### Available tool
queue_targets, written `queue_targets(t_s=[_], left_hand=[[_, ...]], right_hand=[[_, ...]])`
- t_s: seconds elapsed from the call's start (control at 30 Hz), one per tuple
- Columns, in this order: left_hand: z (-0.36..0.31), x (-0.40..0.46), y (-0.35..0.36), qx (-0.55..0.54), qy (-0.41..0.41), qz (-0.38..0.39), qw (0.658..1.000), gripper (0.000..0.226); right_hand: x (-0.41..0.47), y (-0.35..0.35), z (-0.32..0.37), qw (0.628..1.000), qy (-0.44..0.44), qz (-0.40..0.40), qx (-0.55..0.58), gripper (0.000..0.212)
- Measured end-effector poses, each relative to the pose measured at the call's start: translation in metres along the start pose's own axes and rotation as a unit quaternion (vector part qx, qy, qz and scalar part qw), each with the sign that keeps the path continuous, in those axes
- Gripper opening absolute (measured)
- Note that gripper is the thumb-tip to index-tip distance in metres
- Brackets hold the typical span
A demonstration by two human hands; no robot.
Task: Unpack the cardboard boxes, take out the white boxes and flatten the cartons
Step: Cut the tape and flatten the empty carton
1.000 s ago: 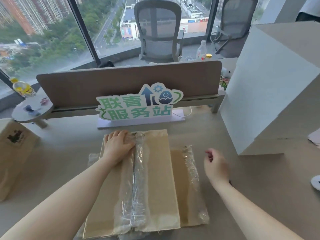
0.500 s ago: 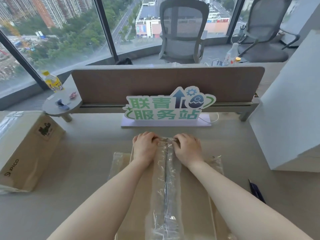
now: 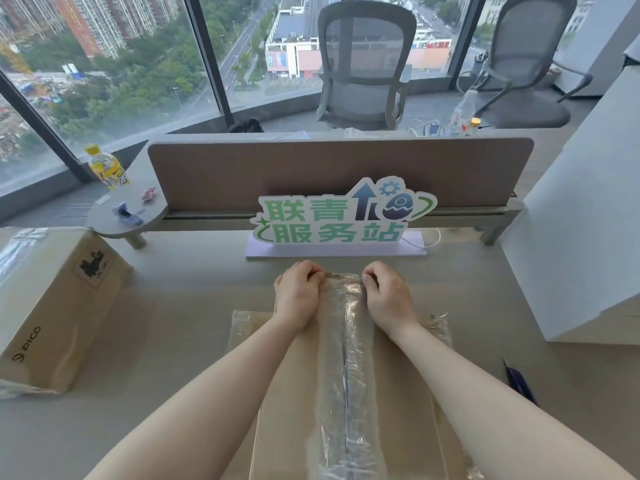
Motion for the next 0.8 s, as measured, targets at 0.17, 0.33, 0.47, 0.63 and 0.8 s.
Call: queue_targets(t_s=[0.17,0.33,0.47,0.63,0.8], left_hand=[[0.005,-0.001,0.002,-0.088,-0.045,0.037,0.994,0.023],[0.003,-0.006,0.002,-0.111,-0.065,0.063,0.99,0.021],[0.006,0.002,-0.016,-0.163,-0.097,0.04,0.981,0.022],[-0.005,0.006,-0.029,-0.256,-0.135,0.091,0.953,0.033],[-0.004,0.01,-0.058,-0.267,-0.118,0.15,0.944,0.061]], right_hand=[[0.002,-0.001,0.003,0.997,0.047,0.019,0.064,0.015],[0.006,0.003,0.011,0.997,0.036,0.061,0.015,0.05],[0.013,-0.009,0.011,0.977,0.123,0.056,0.165,0.041],[0.02,-0.03,0.008,0.935,0.187,0.059,0.295,0.065],[0.024,-0.062,0.007,0.958,0.149,0.11,0.22,0.094]])
Point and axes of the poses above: each hand's wrist, its own x-axis towards the middle knuckle, its own y-axis out of the palm, z = x × y, the point moved 7 cm from there along x, towards the middle knuckle, and after that the axes turned 14 degrees about -z, right-handed, at the moved point
